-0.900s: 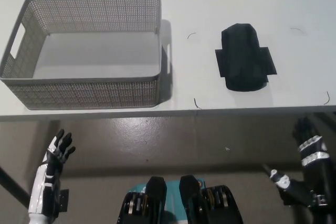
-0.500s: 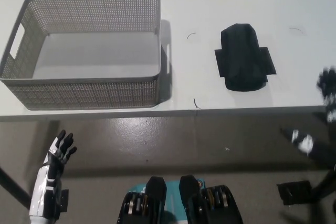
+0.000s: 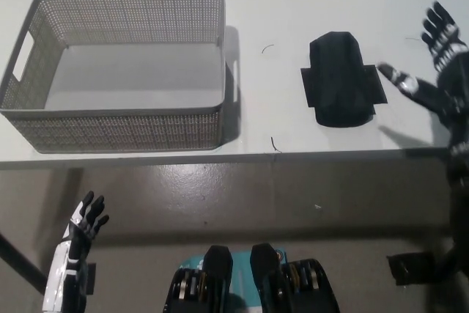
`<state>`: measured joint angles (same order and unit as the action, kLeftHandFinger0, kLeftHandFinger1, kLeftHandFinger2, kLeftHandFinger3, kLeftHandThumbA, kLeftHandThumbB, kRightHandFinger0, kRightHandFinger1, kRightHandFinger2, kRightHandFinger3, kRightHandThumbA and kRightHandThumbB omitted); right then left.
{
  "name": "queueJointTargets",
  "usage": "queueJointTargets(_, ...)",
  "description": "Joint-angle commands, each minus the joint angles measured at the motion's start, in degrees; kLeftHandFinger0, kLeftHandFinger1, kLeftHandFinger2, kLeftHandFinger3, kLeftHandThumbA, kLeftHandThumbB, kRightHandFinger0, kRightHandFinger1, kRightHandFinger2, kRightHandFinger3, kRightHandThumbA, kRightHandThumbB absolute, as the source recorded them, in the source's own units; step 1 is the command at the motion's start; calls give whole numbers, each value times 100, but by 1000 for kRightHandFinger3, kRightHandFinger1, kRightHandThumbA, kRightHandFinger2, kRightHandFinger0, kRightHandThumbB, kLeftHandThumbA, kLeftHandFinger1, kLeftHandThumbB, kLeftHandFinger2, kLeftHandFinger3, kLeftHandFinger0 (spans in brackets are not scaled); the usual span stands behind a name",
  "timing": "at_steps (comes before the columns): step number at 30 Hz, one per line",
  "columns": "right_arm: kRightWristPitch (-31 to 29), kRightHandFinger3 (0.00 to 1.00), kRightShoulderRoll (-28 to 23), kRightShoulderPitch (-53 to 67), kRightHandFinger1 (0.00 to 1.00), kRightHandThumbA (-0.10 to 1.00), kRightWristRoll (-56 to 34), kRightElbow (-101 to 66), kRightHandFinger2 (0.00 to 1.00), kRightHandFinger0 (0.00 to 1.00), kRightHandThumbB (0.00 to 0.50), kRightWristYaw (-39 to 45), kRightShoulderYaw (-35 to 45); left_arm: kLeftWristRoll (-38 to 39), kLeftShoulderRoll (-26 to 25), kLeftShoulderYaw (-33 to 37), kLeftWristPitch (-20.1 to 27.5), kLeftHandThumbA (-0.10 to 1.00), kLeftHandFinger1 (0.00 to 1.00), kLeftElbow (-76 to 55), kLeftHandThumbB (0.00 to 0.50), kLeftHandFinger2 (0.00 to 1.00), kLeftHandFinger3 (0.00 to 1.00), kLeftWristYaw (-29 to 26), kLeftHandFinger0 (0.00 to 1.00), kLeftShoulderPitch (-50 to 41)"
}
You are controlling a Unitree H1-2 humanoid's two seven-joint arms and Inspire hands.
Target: Use the right hand to push the pencil case on the right hand side to the container on the left side
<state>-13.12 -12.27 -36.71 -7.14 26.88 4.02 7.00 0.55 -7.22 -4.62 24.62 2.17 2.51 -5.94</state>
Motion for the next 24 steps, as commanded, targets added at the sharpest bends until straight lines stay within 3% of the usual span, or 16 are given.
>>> queueJointTargets(1,-437,1000,-137,-1075,1000,1000,173,1111,1000,1000,232,-154,-5,-20,-37,21,231,1000,1000,-78,129,1000,1000,30,1000,-84)
queueJointTargets(3,-493,1000,-149,-1381,1000,1000,224,1584,1000,1000,202,-177,-33,22,-32,22,231,1000,1000,-98,121,1000,1000,55,1000,-91)
queueJointTargets(7,-724,1000,-160,-2224,1000,1000,145,3113,1000,1000,207,-134,-3,5,-101,20,231,1000,1000,-112,131,1000,1000,84,1000,-105)
queueJointTargets(8,-711,1000,-158,-2426,1000,1000,26,3537,1000,1000,235,-94,81,3,-100,26,231,1000,1000,-102,125,1000,1000,91,1000,-105)
queueJointTargets(17,-521,1000,-89,-3047,1000,1000,103,5001,1000,1000,258,-389,61,-66,-47,74,231,1000,1000,-131,106,1000,1000,21,1000,-116)
queueJointTargets(21,-441,1000,-57,-3003,1000,1000,-164,5199,1000,1000,214,-311,303,-64,-64,83,231,1000,1000,-122,118,1000,1000,32,1000,-89)
queueJointTargets(23,-405,1000,-60,-2969,1000,1000,-185,5287,1000,1000,228,-381,373,-16,-66,82,231,1000,1000,-123,129,1000,1000,67,1000,-88)
queueJointTargets(24,-384,1000,-61,-2953,1000,1000,-197,5311,1000,1000,210,-383,399,-12,-64,79,231,1000,1000,-122,131,1000,1000,65,1000,-86)
